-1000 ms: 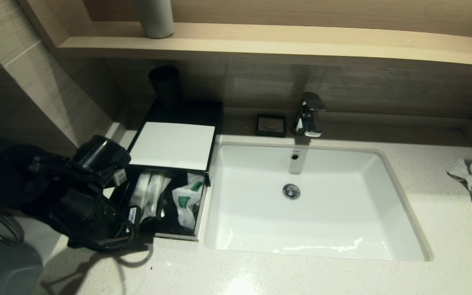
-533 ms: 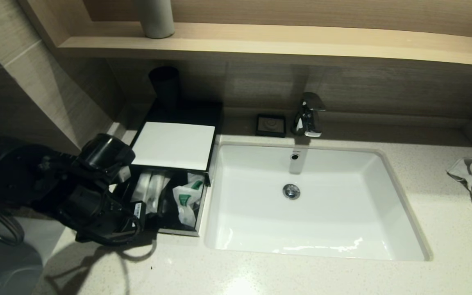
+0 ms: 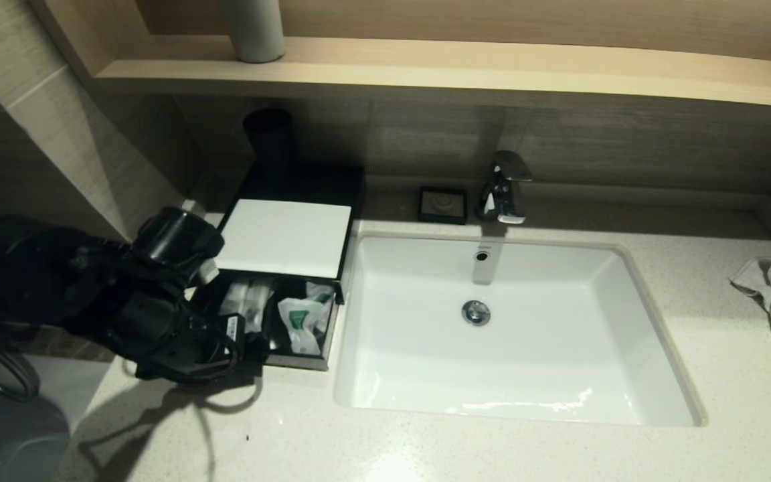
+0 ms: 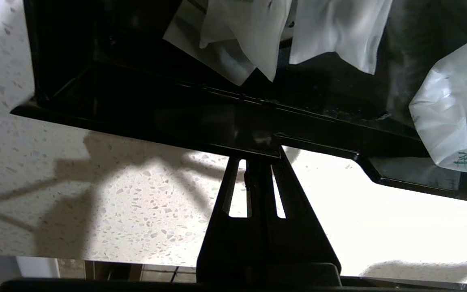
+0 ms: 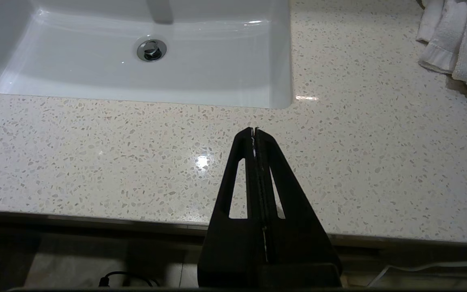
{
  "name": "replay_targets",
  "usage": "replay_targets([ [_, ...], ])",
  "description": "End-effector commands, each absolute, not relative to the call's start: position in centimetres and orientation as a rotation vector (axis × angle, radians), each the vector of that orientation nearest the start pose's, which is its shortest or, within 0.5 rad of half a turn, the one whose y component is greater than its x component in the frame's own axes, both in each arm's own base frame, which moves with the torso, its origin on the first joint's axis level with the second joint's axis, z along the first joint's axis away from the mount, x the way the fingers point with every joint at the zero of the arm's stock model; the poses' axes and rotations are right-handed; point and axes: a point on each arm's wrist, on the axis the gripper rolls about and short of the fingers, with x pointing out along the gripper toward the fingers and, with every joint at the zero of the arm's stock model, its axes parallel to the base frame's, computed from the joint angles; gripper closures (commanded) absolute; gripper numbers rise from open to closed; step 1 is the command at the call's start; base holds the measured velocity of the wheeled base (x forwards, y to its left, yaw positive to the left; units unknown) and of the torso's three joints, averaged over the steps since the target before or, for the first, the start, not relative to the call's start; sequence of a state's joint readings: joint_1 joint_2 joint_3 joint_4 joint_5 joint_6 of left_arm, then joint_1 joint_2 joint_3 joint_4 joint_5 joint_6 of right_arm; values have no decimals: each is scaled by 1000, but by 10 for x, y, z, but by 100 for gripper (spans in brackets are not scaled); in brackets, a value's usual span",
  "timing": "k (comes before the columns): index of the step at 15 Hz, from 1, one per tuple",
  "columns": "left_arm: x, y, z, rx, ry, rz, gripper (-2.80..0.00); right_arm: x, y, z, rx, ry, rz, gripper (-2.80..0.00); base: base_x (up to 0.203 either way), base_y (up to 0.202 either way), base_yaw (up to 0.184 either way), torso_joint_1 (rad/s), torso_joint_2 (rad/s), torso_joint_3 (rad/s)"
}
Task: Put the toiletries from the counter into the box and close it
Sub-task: Close the drawer
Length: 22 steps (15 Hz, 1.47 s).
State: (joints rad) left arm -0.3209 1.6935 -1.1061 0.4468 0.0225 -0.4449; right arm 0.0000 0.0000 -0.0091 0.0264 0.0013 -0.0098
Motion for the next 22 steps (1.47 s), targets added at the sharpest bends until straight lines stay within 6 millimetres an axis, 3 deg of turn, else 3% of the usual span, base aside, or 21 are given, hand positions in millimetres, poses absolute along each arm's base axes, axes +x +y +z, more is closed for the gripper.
replay_targets([
  [1, 267, -88, 175, -229, 1057, -35, 0, -24, 0, 75, -11, 17, 2, 0, 0, 0, 0, 0, 0, 0],
  [8, 268, -87, 180, -233, 1041, -31, 0, -24, 0, 75, -11, 18, 2, 0, 0, 0, 0, 0, 0, 0],
  [15, 221, -73, 232, -273, 905, -81, 0, -24, 0, 75, -11, 17, 2, 0, 0, 0, 0, 0, 0, 0],
  [17, 222, -82, 243, -284, 856, -127, 0, -24, 0, 75, -11, 17, 2, 0, 0, 0, 0, 0, 0, 0],
  [22, 243, -113, 245, -313, 864, -170, 0, -24, 0, 75, -11, 17, 2, 0, 0, 0, 0, 0, 0, 0],
])
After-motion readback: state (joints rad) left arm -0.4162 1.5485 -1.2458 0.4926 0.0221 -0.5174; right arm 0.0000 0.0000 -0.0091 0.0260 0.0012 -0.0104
